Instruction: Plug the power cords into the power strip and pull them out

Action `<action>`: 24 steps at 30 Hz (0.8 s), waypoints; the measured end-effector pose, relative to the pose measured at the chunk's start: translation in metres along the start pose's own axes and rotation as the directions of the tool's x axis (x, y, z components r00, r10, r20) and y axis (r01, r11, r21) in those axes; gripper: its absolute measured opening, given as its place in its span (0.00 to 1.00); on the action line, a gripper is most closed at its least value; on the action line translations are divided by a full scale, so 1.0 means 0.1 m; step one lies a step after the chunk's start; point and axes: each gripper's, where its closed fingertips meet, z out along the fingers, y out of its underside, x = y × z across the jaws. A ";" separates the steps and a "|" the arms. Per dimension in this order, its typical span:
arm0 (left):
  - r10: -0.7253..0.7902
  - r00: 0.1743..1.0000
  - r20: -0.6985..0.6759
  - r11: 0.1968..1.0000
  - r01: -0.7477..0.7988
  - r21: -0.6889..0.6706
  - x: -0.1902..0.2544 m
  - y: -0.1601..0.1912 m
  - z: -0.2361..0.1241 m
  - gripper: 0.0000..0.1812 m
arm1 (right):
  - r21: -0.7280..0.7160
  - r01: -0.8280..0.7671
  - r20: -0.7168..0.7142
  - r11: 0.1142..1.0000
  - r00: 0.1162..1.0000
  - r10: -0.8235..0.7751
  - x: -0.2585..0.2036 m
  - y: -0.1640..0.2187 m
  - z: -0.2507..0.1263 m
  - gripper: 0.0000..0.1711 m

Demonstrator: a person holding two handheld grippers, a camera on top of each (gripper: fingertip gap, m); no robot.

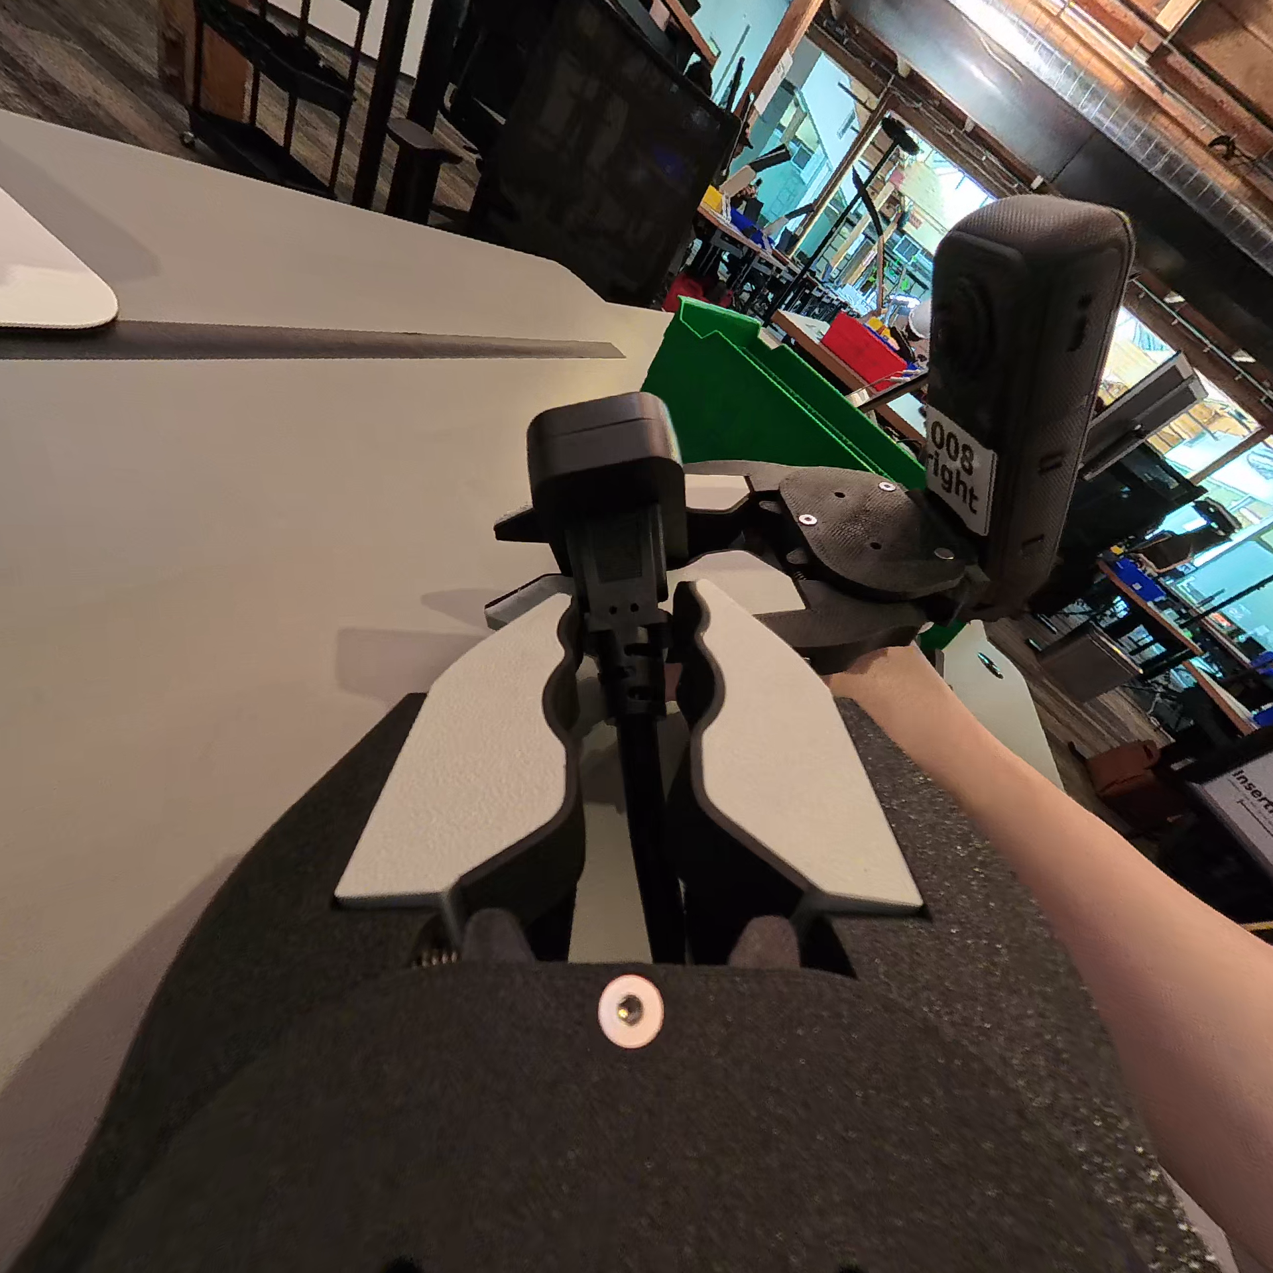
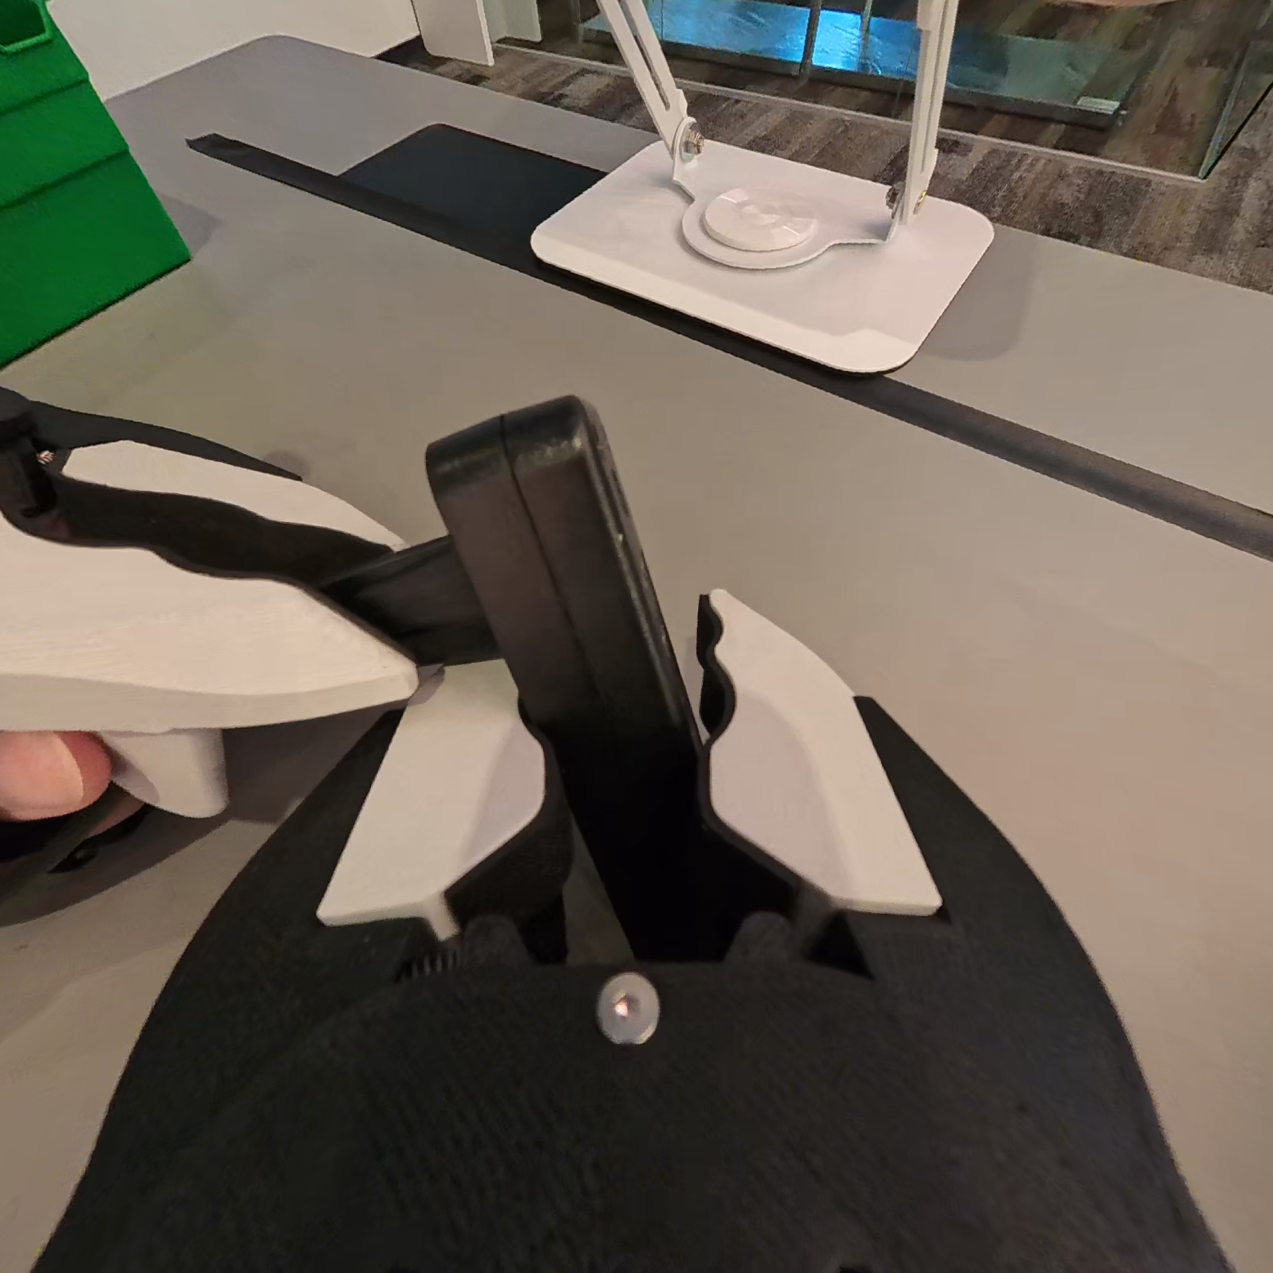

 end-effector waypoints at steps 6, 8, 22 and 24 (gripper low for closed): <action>0.010 1.000 0.016 1.000 -0.010 -0.003 0.00 0.01 -0.01 0.15 | 0.002 -0.007 0.012 1.000 1.000 0.007 -0.01 0.00 0.01 0.24; -0.022 1.000 -0.001 1.000 0.022 -0.014 0.02 0.02 -0.03 0.15 | 0.000 0.015 0.014 1.000 1.000 -0.015 -0.02 0.00 0.00 0.24; 0.260 0.931 -0.256 0.962 -0.226 0.156 0.57 -0.68 -0.68 0.26 | 0.274 -0.169 0.747 0.947 0.657 -0.099 -0.72 -0.53 -0.86 0.21; 0.231 0.935 -0.270 0.973 -0.220 0.072 0.48 -0.52 -0.63 0.26 | 0.295 -0.250 0.815 0.922 0.569 -0.107 -0.76 -0.65 -0.97 0.21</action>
